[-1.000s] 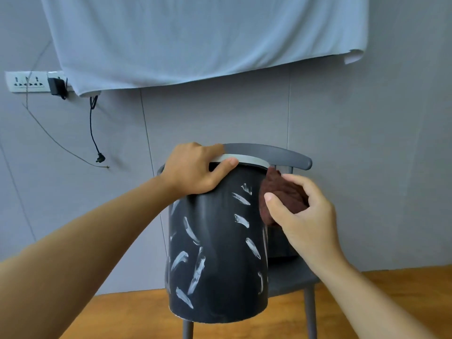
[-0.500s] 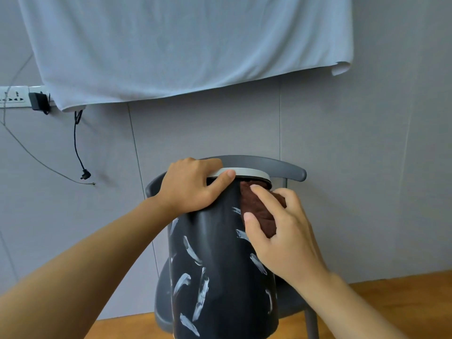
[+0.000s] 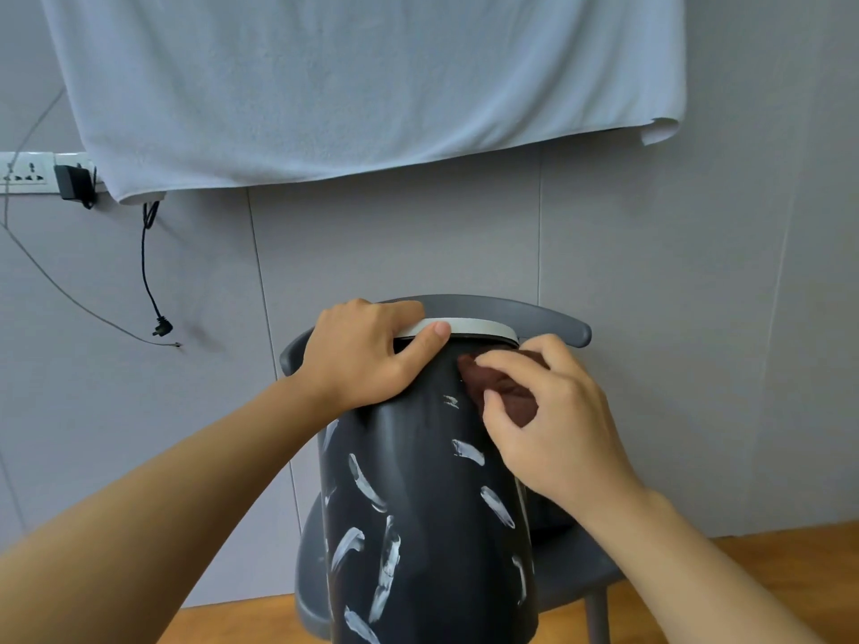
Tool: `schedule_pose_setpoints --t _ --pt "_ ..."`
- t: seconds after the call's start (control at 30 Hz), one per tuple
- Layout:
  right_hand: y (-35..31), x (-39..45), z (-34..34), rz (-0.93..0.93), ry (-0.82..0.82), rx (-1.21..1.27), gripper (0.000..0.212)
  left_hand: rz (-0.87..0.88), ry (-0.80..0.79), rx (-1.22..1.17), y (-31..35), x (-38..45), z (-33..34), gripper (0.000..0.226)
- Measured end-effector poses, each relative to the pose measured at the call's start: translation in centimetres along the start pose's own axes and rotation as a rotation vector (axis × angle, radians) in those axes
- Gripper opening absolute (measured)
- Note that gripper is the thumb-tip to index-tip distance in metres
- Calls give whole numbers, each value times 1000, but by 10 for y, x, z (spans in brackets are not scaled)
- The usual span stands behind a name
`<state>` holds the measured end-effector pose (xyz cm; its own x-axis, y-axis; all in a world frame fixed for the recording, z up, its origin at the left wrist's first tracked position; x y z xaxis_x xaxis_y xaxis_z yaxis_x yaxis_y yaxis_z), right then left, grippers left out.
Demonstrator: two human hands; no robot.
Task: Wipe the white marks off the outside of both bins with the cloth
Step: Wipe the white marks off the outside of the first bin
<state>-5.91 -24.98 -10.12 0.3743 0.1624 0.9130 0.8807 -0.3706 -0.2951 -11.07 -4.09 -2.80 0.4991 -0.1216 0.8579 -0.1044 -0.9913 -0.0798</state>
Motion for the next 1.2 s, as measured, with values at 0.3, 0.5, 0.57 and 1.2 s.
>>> schedule_pose_setpoints --t 0.3,0.5,0.57,1.2 --pt "-14 7 -8 -115 -114 -45 21 1 27 36 1 -7 -5 55" --pt "-18 7 -13 -195 -302 -23 21 -3 0 55 7 -4 -6 52" --pt "-17 9 -16 -162 -233 -43 20 12 -2 71 10 -4 -5 52" --pt "5 8 -27 -25 -153 77 24 31 19 104 16 -4 -4 54"
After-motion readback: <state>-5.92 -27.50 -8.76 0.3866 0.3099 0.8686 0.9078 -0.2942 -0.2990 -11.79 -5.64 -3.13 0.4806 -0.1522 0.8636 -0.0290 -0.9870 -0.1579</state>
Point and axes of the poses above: each hand's wrist, its own x-axis towards the middle knuckle, its own z-axis out of the palm, y = z × x, the point moved 1 cm from there along x, towards the middle knuckle, and after that the axes turned 6 degrees about y, right-handed, at the moved point
